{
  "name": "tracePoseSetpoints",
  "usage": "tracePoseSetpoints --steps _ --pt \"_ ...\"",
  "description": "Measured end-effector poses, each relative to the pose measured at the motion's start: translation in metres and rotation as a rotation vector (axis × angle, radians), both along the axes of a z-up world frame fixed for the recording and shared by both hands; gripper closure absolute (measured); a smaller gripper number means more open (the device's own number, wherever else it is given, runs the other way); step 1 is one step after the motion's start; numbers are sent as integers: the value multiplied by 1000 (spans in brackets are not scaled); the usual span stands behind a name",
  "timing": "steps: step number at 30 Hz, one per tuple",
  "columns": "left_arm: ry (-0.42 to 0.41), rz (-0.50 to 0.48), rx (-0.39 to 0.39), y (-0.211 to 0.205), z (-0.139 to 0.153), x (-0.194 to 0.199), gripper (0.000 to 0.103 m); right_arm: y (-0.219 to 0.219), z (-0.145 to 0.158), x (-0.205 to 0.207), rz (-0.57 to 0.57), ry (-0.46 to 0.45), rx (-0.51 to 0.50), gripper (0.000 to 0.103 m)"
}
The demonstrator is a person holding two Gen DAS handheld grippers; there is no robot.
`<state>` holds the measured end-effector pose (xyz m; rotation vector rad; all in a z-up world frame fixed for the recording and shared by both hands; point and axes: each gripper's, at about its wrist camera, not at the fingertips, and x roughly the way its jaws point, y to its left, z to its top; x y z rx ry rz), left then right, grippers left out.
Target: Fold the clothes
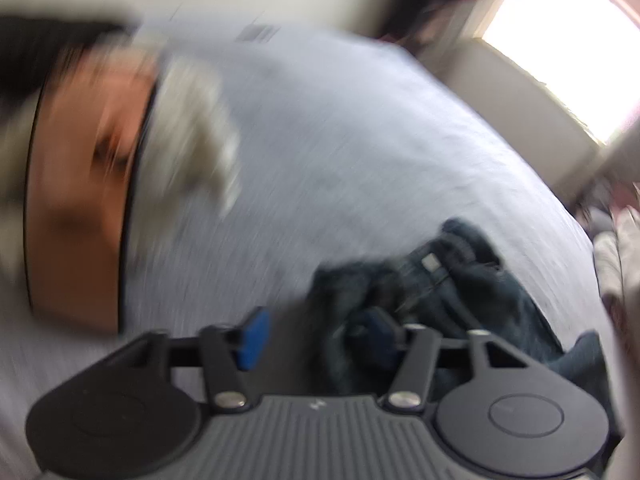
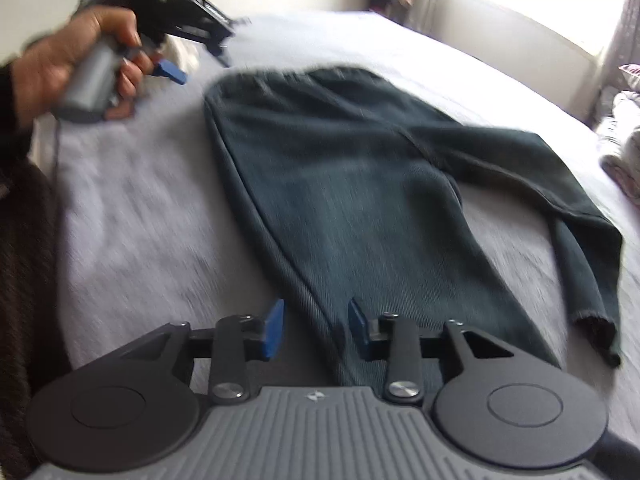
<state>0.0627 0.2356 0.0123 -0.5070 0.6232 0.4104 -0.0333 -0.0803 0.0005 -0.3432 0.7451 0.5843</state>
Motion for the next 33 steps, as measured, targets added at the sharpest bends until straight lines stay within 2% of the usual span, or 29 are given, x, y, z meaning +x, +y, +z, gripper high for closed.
tracePoseSetpoints --steps 1,2,3,5,6,8,12,18,21,24,27,30,33 --pt "-21 -30 39 -3 9 4 28 -5 4 5 -5 -2 25 60" --pt "-42 -62 77 -7 17 9 19 -9 8 10 -10 -4 50 59" --pt "-47 -102 81 -7 20 21 16 -13 10 15 -28 -9 73 58" --pt "-52 -184 80 -6 23 48 19 -23 11 22 -77 -14 116 58" --pt "-53 -216 74 -4 21 62 30 -28 9 26 -106 -18 134 58" --pt "-40 -250 64 0 13 95 39 -37 6 34 -162 -33 144 58" --pt "-23 -331 29 8 -9 156 39 -47 0 39 -221 -51 107 58" --pt "95 -449 -105 17 -55 217 39 -51 -3 46 -228 -67 102 58" --pt "84 -527 -136 18 -59 223 38 -51 -5 47 -221 -56 96 58" --pt "95 -619 -123 15 -50 231 36 -50 -7 49 -212 -43 102 58" --pt "143 -724 -83 2 -46 243 34 -50 -8 51 -214 -36 106 58" --pt "212 -811 55 -26 -49 244 31 -49 -9 52 -216 -30 106 58" --pt "267 -850 179 -48 -54 244 28 -51 -10 53 -228 -21 106 58"
